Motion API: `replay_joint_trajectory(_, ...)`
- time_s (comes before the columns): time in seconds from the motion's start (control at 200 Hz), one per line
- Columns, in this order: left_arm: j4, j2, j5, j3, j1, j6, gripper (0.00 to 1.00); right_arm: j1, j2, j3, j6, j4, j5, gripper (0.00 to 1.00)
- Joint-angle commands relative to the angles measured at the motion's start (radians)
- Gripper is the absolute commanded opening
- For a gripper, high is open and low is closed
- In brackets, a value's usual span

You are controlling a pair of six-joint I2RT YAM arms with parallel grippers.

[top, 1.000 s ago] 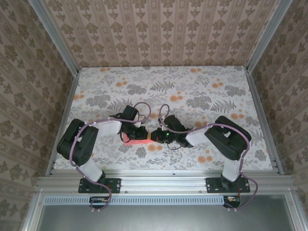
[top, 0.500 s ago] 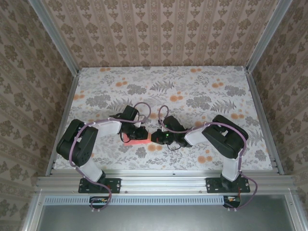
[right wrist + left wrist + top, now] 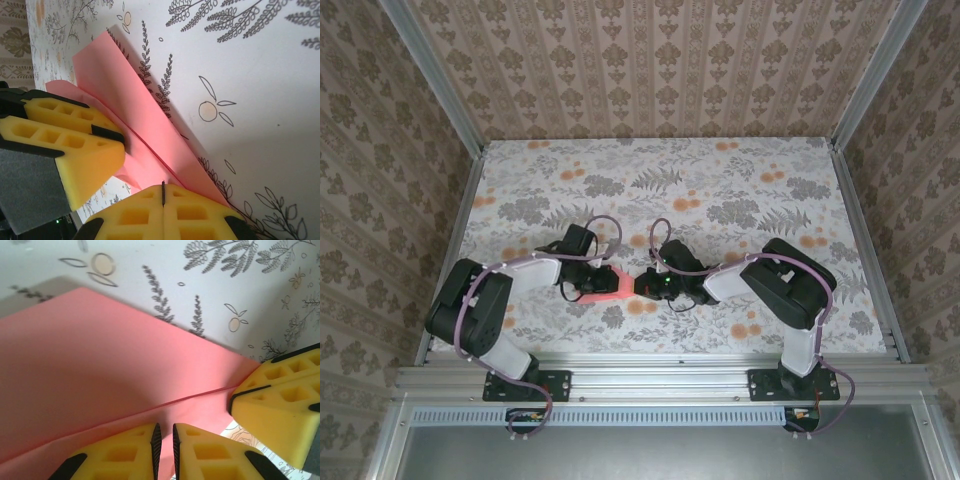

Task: Fold a paper plane with a square sheet of paper (pick it up from the middle)
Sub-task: Fourth fold the wing at the center of the table.

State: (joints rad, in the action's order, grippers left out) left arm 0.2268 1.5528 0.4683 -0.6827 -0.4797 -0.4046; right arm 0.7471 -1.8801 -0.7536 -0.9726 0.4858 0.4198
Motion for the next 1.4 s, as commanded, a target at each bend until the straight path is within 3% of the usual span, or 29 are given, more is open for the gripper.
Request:
replay_joint_trajectory(0.0,0.056,-0.019,-0.073,0.035,0.056,-0.011,0.19,-0.033,-0.031,0.034,0.015,-0.236,-0.11,0.0)
replay_joint_trajectory(0.5,0.078,-0.107,-0.085,0.062,0.169,-0.015,0.19,-0.033,-0.022,0.037,0.043,-0.262,-0.113,0.0)
replay_joint_trajectory(0.745,0.079,-0.21,0.017,0.005,0.169,-0.075,0.19,-0.033,-0.028,0.025,0.053,-0.272,-0.11,0.0)
replay_joint_trajectory(1.03,0.067,-0.2,0.025,-0.067,0.084,-0.157,0.2,-0.029,-0.04,0.016,0.061,-0.277,-0.107,0.0)
replay_joint_trajectory(1.215,-0.071,-0.088,-0.038,-0.052,-0.031,-0.252,0.2,-0.025,-0.042,0.005,0.063,-0.282,-0.113,0.0)
replay_joint_trajectory(1.395,-0.233,-0.008,-0.068,0.022,-0.054,-0.337,0.21,-0.025,-0.029,0.009,0.06,-0.295,-0.133,0.0)
